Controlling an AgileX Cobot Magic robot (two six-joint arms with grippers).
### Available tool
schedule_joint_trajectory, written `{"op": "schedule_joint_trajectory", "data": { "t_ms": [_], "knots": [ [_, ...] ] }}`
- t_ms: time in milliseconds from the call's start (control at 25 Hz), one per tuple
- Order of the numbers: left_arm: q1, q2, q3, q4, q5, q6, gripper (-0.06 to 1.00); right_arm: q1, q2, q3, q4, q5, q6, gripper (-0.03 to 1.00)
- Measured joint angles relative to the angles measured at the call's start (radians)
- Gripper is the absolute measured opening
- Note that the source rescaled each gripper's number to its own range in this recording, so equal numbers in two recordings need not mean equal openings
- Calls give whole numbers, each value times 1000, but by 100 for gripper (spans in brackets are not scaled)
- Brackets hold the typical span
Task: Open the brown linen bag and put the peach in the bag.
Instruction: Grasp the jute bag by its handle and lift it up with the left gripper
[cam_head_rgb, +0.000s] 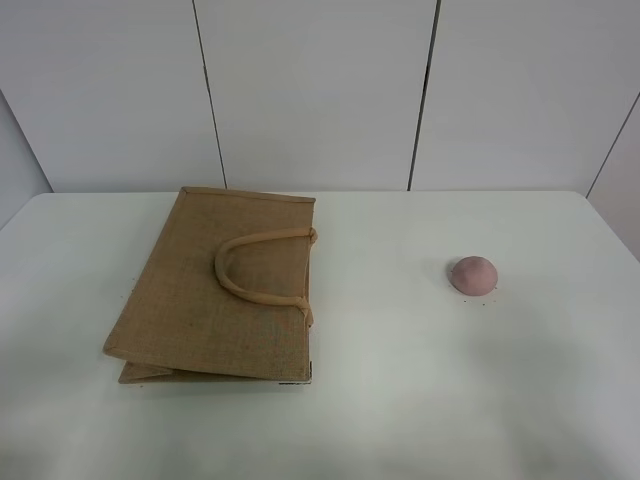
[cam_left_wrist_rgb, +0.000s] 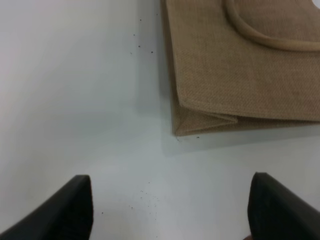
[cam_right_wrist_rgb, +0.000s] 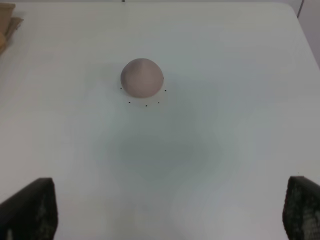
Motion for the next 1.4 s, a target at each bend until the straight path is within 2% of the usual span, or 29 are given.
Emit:
{"op": "schedule_joint_trajectory", "data": {
  "t_ms": [280,440,720,1120,1400],
  "knots": [
    [0,14,-25,15,7,4,94,0,0,0,0,0,0,100],
    [0,158,-93,17,24,4,98,0,0,0,0,0,0,100],
    [0,654,-335,17,19,16,100,0,0,0,0,0,0,100],
    [0,1398,-754,17,-88,26,100,0,0,0,0,0,0,100],
    [-44,1771,-1014,22,-85,-65,100,0,0,0,0,0,0,100]
  ]
}}
